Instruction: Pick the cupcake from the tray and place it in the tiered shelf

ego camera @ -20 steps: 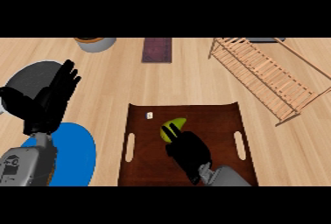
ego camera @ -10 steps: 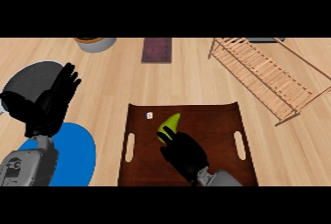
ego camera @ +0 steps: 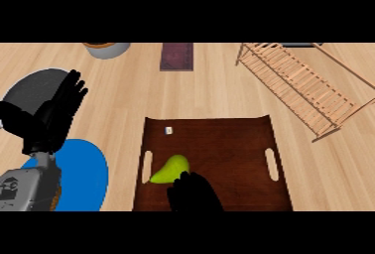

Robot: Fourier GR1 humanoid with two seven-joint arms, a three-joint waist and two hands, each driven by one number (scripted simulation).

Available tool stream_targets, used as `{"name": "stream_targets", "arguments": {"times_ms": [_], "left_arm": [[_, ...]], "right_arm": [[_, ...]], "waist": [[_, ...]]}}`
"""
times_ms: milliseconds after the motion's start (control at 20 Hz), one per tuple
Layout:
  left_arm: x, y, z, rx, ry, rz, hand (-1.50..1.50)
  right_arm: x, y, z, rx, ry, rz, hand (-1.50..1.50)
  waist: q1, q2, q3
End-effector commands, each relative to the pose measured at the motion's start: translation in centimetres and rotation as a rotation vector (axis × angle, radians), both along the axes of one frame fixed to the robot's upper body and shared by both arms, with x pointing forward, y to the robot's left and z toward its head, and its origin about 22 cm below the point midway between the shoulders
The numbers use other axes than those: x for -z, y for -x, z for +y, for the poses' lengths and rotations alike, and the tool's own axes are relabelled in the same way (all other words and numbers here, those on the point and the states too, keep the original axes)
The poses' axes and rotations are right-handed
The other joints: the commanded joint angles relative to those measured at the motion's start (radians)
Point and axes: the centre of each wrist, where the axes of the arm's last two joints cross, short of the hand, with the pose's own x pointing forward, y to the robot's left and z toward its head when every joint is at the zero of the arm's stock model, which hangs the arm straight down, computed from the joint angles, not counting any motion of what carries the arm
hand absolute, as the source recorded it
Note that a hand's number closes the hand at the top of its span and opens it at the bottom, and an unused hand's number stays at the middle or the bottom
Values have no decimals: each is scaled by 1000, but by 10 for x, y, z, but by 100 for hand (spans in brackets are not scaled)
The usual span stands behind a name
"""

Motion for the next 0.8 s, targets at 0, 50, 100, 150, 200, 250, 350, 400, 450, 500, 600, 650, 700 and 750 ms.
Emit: {"name": "stream_targets", "arguments": {"times_ms": [0, 50, 100, 150, 200, 250, 350, 400, 450, 500, 600, 650, 700, 750], "left_arm": [[2, -1, 6, 4, 1, 2, 0], [3, 0, 4, -8, -7, 12, 0], [-13, -7, 4, 8, 4, 9, 0], [-5, -1, 8, -6, 10, 0, 0], [-13, -3, 9, -12, 0, 12, 0], [3, 1, -13, -15, -4, 0, 0], [-11, -1, 2, 2, -16, 4, 0], [3, 5, 3, -8, 3, 4, 0], [2, 0, 6, -6, 2, 14, 0], [-10, 1, -2, -3, -2, -12, 0], [-11, -4, -2, 2, -12, 24, 0], [-7, 3, -10, -14, 1, -1, 0], [3, -1, -5, -24, -17, 12, 0], [-7, 7, -7, 6, -2, 3, 0]], "right_arm": [[-28, 17, 0, 81, -250, -18, 150], [-48, 20, -5, 107, -347, -31, 150], [-50, 20, -6, 129, -418, -65, 150], [-67, 28, -10, 144, -463, -85, 150], [-79, 22, -13, 159, -478, -139, 150], [-95, 29, -16, 165, -515, -196, 150], [-116, 28, -22, 193, -557, -214, 150], [-125, 28, -22, 223, -580, -250, 150], [-128, 26, -34, 244, -607, -263, 150], [-137, 14, -36, 251, -612, -288, 150], [-160, 27, -44, 287, -633, -305, 150], [-177, 24, -49, 314, -617, -328, 150], [-187, 26, -69, 337, -621, -329, 150], [-189, 23, -52, 376, -622, -315, 150]], "waist": [[-5, 3, 0], [-9, 1, 1], [-10, 1, 1], [-11, -1, 0], [-7, 0, 0], [-14, -2, 0], [-7, -1, 0], [-5, -1, -1], [-15, 1, -1], [-3, 1, 0], [-7, 1, -1], [0, 0, -1], [-11, 3, -1], [5, 1, -1]]}}
